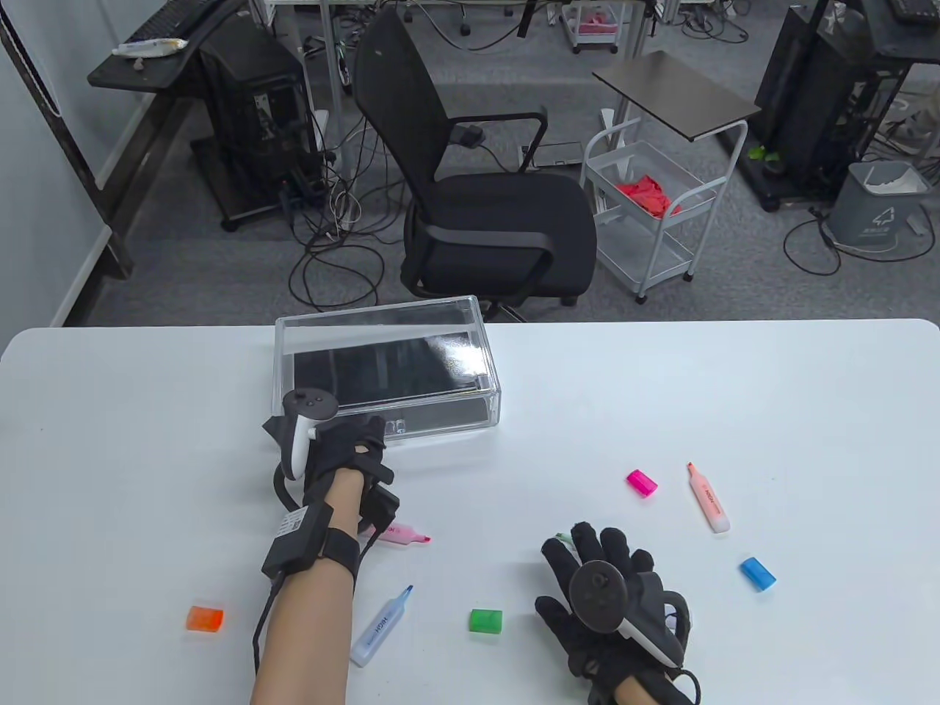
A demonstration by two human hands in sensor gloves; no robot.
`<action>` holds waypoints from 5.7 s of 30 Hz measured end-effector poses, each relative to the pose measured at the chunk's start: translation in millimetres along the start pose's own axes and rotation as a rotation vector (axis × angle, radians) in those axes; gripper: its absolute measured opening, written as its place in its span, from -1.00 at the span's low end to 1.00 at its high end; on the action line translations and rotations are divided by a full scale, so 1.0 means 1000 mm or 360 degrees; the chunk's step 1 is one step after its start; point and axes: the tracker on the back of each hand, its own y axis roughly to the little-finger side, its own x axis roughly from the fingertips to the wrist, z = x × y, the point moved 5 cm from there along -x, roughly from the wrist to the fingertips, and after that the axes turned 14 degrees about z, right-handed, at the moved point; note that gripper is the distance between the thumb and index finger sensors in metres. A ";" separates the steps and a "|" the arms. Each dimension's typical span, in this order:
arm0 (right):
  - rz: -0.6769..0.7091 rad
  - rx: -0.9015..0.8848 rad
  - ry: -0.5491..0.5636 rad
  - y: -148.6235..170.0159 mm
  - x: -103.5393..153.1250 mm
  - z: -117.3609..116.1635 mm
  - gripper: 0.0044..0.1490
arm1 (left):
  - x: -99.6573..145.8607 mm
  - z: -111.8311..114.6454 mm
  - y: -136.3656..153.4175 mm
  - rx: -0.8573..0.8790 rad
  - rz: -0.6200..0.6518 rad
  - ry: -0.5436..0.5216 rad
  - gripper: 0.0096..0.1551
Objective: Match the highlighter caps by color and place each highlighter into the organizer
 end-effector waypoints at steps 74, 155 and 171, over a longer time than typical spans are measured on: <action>0.0010 -0.0052 -0.0019 -0.002 0.004 0.000 -0.07 | 0.089 0.071 -0.024 -0.1630 0.0708 0.0307 -0.22; -0.1081 0.0320 -0.0549 0.148 -0.139 0.033 -0.07 | 0.202 0.023 0.041 -0.1080 0.0926 -0.0111 -0.30; -0.0991 0.0343 -0.0415 0.143 -0.131 0.048 -0.30 | 0.201 0.040 0.032 -0.1173 0.0950 -0.0036 -0.30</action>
